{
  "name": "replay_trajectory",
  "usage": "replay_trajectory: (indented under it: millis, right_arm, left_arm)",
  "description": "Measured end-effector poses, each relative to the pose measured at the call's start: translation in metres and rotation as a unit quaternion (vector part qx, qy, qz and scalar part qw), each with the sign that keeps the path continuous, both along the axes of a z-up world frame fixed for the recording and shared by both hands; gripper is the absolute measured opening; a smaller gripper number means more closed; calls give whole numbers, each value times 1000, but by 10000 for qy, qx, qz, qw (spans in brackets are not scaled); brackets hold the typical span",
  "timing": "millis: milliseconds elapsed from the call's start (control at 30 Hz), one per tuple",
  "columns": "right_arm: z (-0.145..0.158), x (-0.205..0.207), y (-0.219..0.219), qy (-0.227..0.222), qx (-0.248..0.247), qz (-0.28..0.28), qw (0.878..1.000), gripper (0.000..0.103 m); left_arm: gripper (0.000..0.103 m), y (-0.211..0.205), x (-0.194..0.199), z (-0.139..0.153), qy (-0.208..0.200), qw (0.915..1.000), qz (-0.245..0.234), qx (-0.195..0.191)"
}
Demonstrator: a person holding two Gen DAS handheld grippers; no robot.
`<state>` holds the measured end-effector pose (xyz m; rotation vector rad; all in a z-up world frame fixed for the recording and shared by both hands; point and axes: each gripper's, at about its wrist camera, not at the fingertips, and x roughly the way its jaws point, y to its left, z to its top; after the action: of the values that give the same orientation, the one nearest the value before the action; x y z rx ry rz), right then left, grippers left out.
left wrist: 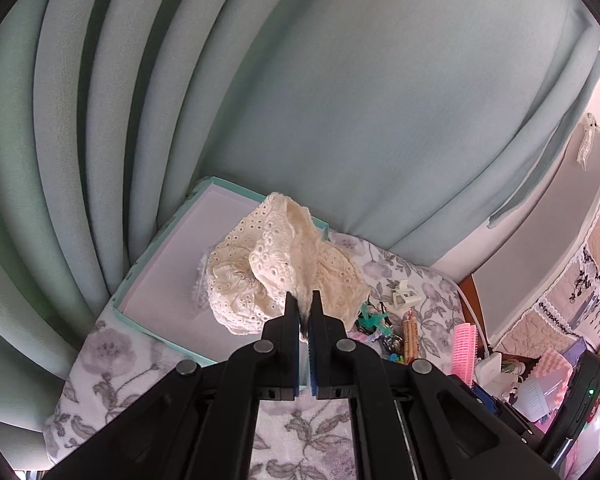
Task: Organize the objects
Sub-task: 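Carry the lace cloth and pink curler with both tools into the teal box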
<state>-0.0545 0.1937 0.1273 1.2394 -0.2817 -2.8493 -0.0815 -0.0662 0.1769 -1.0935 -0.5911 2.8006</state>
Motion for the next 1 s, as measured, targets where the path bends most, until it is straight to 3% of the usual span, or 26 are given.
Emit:
replay_trajectory:
  millis: [600,1000]
  right_arm:
    - [-6,-40,-69,-150,258,611,9977,29]
    - [-17,-73,-113,-240,336,1071,9934,29]
  left_arm:
    - [3,-77,-6,-29,-130,9975,619,321]
    - [3,-94,-26,-57,-330,9959,744,393]
